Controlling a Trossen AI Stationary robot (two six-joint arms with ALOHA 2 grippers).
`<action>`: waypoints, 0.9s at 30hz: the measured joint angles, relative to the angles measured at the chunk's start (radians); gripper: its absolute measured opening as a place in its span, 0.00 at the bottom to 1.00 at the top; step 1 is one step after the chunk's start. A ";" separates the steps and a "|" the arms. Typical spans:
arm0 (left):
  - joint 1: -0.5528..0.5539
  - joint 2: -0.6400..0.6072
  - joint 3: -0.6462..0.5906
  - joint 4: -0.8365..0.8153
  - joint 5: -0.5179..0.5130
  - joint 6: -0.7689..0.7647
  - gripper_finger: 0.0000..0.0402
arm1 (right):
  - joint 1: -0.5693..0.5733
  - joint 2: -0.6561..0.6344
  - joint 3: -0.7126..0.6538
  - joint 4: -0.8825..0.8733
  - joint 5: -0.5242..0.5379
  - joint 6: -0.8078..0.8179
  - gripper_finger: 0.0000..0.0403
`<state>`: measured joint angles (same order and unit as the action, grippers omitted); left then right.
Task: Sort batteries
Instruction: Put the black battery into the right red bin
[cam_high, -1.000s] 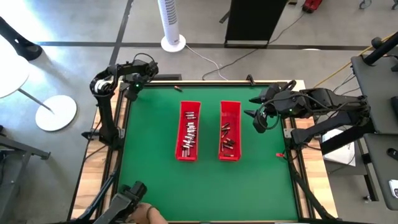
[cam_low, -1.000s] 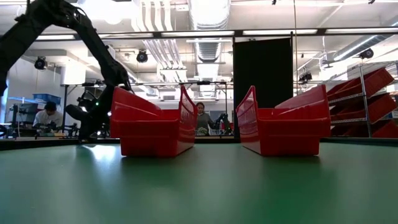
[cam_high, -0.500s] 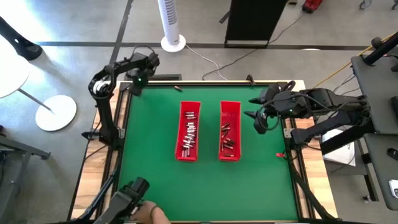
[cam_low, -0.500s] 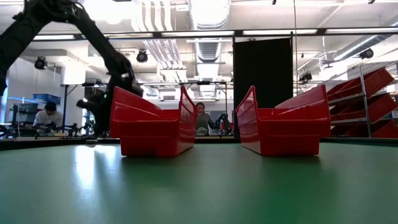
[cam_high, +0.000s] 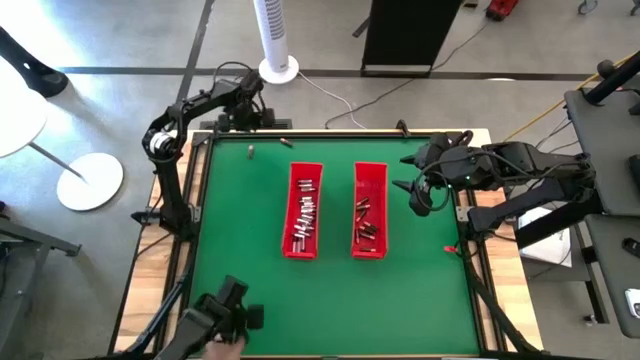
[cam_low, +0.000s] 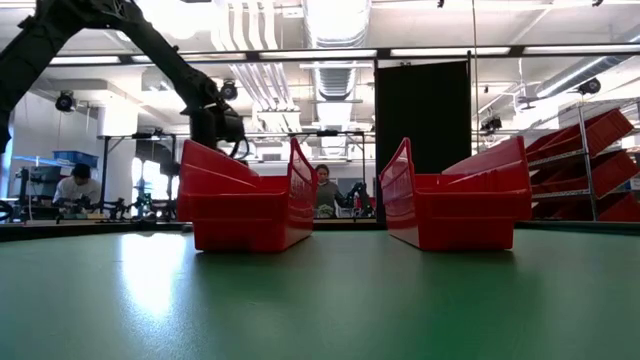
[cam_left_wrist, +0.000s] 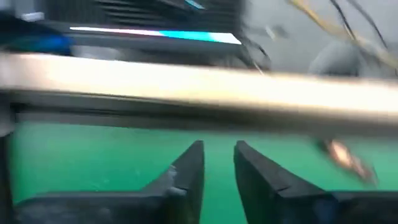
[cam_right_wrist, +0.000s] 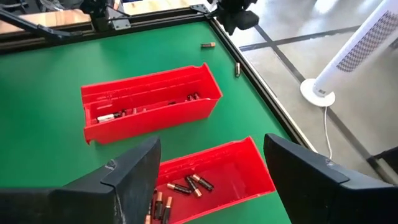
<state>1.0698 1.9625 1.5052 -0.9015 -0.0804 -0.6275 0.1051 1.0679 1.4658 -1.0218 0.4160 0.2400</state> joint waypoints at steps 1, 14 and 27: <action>-0.002 0.000 0.001 -0.009 0.054 0.066 0.19 | 0.000 0.000 0.000 0.000 0.000 -0.009 0.69; -0.183 0.000 -0.158 0.097 0.118 0.194 0.42 | -0.001 0.000 0.000 0.001 0.003 -0.032 0.75; -0.242 0.033 -0.223 0.166 -0.011 0.175 0.29 | -0.001 0.000 0.000 0.003 -0.005 -0.005 0.71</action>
<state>0.8280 1.9953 1.2819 -0.7356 -0.0911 -0.4526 0.1043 1.0676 1.4658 -1.0188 0.4111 0.2348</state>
